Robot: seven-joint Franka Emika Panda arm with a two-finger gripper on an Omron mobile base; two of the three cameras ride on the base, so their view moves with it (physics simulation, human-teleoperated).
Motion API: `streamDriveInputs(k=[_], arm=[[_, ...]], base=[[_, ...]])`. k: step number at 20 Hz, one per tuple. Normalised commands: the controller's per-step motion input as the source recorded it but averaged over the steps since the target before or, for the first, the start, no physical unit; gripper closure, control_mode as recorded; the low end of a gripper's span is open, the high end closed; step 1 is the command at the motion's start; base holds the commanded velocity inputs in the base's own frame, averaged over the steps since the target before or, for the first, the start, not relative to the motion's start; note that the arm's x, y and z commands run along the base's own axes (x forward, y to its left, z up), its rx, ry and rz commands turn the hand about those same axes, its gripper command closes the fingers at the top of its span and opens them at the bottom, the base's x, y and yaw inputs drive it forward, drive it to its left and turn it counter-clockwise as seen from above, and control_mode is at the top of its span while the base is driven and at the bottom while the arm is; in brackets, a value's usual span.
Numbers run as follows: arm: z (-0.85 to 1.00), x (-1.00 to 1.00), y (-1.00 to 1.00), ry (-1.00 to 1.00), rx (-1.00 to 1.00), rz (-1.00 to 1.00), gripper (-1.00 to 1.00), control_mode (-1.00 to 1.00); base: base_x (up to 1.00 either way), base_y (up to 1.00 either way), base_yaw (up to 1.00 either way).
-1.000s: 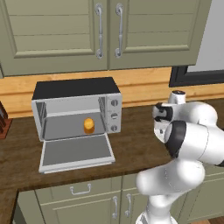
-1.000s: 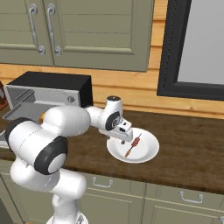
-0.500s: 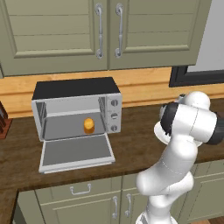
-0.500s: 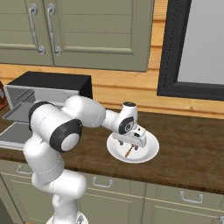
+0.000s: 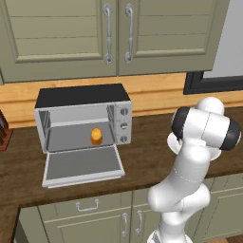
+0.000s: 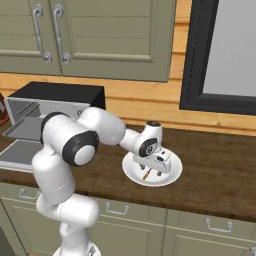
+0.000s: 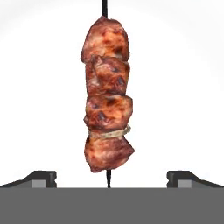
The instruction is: Pick up the kebab skewer and baguette bread, and place them inside the toaster oven. Close the toaster oven door and start by setting the timer.
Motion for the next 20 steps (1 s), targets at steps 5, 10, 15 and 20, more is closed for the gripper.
streamDriveInputs(k=[5, 10, 15, 20], arm=[[-0.12, -0.05, 0.06, 0.00, 0.00, -0.03, -1.00, -1.00], [-0.04, -0.25, 0.00, 0.00, 0.00, -0.03, -1.00, -1.00], [-0.08, -0.07, 0.05, 0.00, 0.00, -0.02, -1.00, -1.00], [-0.23, 0.00, 0.15, 0.00, 0.00, 0.00, 1.00, -1.00]], base=[[0.00, 0.00, 0.00], [0.00, 0.00, 0.00], [0.00, 0.00, 0.00], [0.00, 0.00, 0.00]])
